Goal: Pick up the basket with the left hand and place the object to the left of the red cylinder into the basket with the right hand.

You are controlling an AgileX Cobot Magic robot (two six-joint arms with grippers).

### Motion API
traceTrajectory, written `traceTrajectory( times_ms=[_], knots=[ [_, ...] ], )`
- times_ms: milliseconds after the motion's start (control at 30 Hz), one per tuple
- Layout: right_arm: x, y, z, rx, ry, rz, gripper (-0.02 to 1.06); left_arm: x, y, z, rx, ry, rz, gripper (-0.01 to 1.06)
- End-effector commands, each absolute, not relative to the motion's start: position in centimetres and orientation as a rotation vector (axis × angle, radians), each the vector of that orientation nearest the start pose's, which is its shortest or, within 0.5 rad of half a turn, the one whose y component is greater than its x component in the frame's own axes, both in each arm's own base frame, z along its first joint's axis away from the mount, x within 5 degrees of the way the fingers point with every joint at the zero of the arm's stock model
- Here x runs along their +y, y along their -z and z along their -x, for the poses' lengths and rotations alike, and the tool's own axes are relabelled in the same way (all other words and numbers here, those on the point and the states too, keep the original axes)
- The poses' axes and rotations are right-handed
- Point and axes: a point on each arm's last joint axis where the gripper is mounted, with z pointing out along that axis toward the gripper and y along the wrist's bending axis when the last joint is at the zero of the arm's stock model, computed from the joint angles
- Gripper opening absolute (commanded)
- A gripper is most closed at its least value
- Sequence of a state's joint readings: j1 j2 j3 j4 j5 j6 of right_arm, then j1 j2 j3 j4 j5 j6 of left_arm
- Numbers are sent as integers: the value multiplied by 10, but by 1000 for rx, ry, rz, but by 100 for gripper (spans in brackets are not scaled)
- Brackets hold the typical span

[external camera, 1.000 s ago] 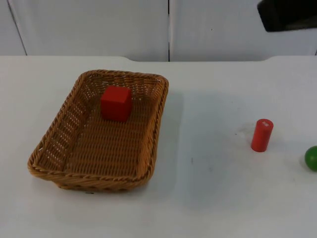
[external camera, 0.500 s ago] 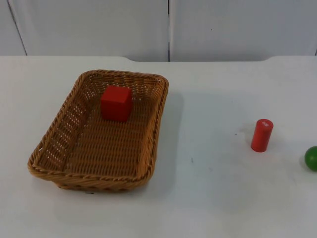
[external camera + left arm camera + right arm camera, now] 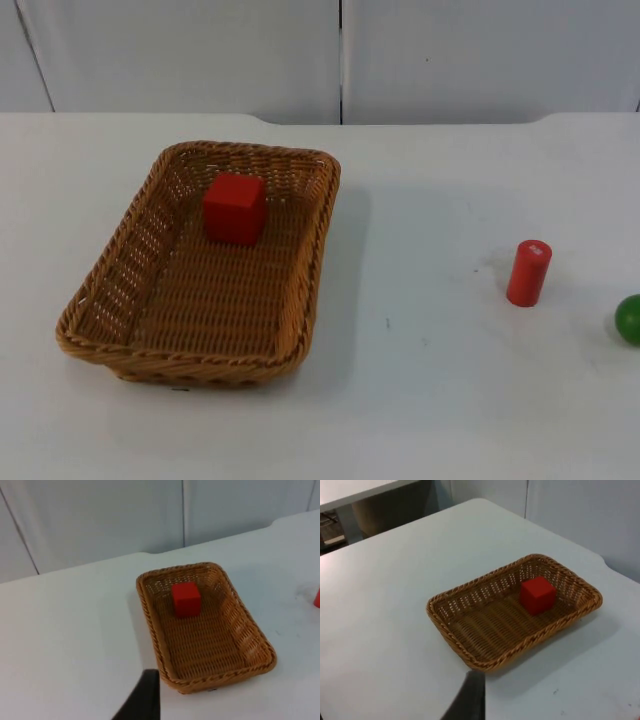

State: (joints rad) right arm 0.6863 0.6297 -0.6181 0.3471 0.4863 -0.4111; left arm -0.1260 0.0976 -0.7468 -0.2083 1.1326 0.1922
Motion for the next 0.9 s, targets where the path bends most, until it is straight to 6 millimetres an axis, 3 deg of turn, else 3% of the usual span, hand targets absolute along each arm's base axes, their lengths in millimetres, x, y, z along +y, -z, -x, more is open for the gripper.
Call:
traceTrajectory(
  times_ms=[0, 200, 367, 500, 733, 867],
  knots=[
    [88, -328, -85, 1787, -538, 861, 84, -11, -337, 30, 1915, 189, -324, 95],
    [84, -328, -79, 1775, -544, 857, 84, -9, -334, 45, 1864, 208, -289, 95],
    [79, -320, -74, 1771, -543, 854, 84, -5, -332, 45, 1883, 151, -281, 95],
    [75, -319, -68, 1755, -547, 852, 84, -3, -322, 39, 1931, 133, -249, 95],
    [63, -321, -53, 1727, -527, 872, 84, -6, -278, 12, 2082, 140, -239, 95],
    [55, -320, -43, 1734, -528, 878, 84, -6, -281, 10, 2039, 128, -227, 95]
  ],
)
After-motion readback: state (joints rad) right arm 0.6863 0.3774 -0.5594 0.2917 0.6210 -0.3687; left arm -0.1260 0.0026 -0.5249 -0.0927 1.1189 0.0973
